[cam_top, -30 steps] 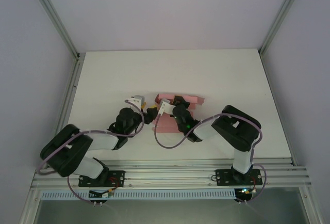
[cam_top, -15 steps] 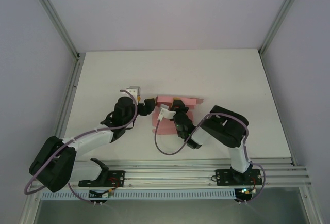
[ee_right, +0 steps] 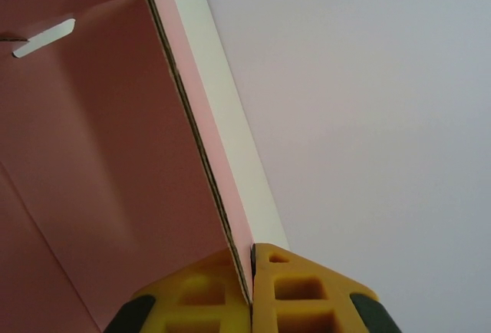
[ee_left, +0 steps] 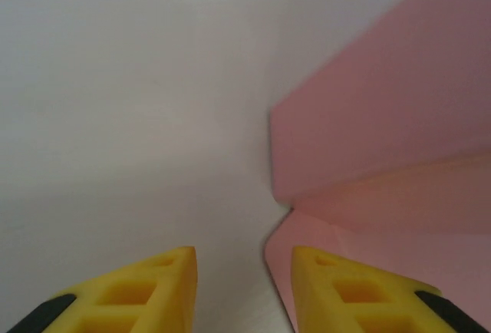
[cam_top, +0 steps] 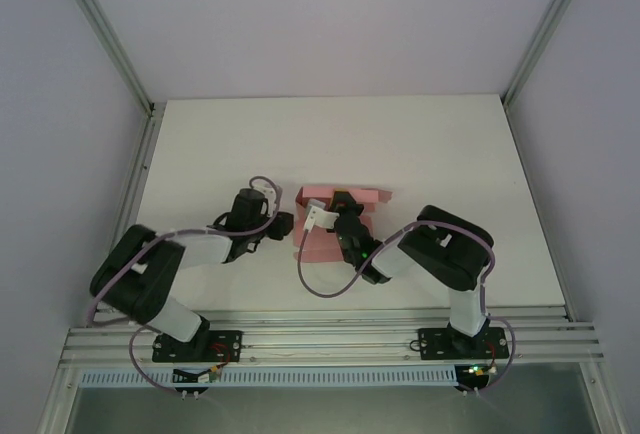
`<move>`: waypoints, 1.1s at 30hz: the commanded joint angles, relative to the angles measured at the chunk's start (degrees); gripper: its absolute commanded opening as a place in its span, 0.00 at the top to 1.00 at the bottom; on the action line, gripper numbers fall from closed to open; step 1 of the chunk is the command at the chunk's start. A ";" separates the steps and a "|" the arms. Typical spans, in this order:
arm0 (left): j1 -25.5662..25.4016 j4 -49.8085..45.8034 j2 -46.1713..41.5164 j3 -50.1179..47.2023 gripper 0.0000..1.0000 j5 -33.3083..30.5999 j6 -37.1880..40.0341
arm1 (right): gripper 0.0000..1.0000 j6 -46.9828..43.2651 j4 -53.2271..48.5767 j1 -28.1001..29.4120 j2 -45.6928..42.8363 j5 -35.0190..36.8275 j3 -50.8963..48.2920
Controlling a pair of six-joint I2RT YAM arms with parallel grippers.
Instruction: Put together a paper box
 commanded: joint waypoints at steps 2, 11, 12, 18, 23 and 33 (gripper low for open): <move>-0.78 13.60 1.20 -2.78 0.63 6.66 3.86 | 1.00 4.99 -20.20 0.73 4.62 -5.02 -2.43; -3.95 18.29 6.74 0.97 0.63 0.80 10.49 | 1.00 7.62 -25.29 0.53 2.89 -7.87 -1.74; -3.93 19.69 7.33 1.15 0.63 0.28 11.11 | 1.00 8.04 -26.14 0.61 2.69 -8.03 -1.57; -4.10 25.46 10.21 2.74 0.63 -0.53 11.67 | 1.00 9.16 -28.96 0.52 2.22 -9.57 -0.94; -5.17 33.87 12.70 1.67 0.55 -6.79 10.22 | 1.00 10.07 -32.67 0.49 1.80 -10.82 -0.64; -6.73 38.80 13.83 1.47 0.48 -3.29 9.32 | 1.00 13.11 -37.68 -0.38 0.00 -14.00 0.12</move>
